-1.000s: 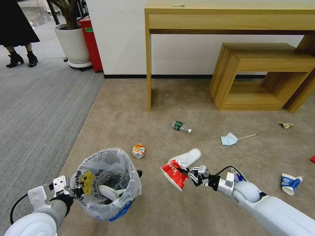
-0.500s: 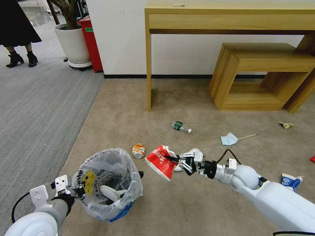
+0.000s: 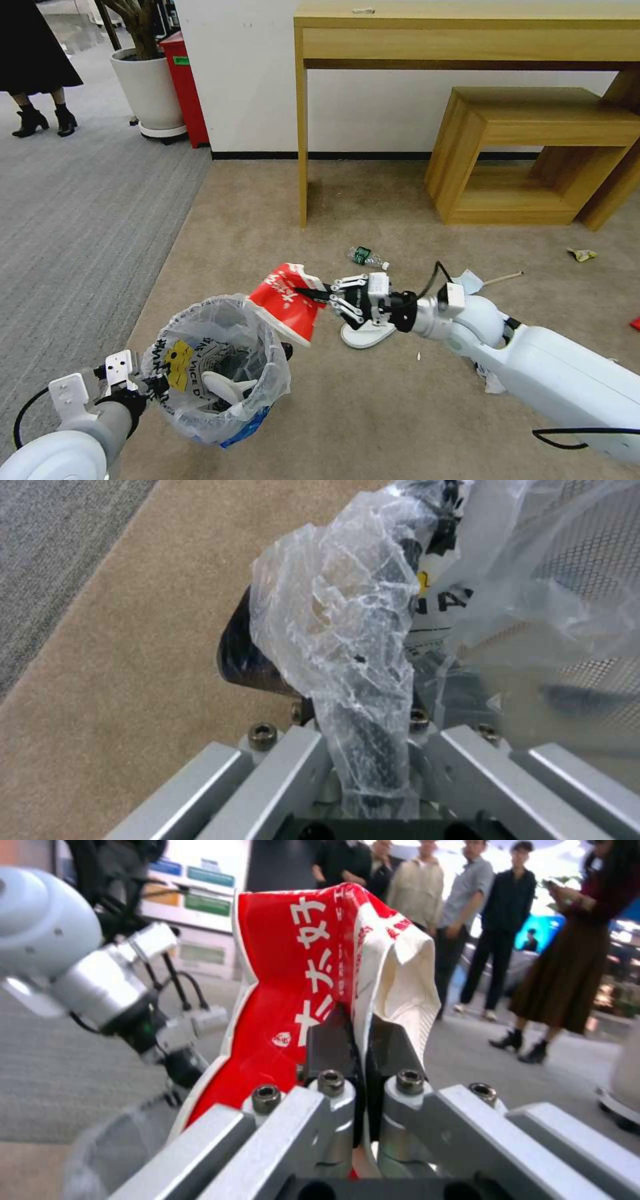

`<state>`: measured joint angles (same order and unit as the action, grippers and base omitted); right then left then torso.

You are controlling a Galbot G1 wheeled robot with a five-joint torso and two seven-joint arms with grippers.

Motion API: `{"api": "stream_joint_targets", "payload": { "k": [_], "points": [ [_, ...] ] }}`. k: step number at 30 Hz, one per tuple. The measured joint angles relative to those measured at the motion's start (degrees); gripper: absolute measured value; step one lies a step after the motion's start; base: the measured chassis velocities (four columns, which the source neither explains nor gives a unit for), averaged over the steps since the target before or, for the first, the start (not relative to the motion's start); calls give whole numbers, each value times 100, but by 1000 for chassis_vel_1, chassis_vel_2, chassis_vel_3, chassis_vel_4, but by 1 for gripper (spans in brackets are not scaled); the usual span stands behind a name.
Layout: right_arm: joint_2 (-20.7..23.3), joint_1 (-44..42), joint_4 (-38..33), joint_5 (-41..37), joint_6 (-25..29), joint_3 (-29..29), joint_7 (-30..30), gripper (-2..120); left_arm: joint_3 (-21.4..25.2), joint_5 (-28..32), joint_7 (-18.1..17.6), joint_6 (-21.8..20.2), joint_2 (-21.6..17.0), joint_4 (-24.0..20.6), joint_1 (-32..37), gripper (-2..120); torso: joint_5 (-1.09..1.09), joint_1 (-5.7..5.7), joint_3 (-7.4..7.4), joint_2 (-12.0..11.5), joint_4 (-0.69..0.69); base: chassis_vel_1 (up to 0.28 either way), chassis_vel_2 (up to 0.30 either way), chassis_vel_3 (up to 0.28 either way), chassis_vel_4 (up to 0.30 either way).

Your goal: Pick up the trash bin and place the garbage on the floor into it.

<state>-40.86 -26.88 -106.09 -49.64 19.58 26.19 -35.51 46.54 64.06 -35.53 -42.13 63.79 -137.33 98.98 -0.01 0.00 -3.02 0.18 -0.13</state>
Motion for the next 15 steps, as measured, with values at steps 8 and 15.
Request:
{"api": "stream_joint_targets", "payload": {
  "k": [8, 15],
  "points": [
    [-445, 885, 34, -181, -22, 963, 154, 0, 27, -32, -15, 0, 96, -22, 33, 0, 0, 0, 0, 0, 0, 0, 0, 0, 0],
    [-864, 1535, 160, -231, 21, 1850, 209, 0, 45, -92, -17, 0, 186, -31, 72, 0, -1, 0, 0, 0, 0, 0, 0, 0, 0]
  ]
}}
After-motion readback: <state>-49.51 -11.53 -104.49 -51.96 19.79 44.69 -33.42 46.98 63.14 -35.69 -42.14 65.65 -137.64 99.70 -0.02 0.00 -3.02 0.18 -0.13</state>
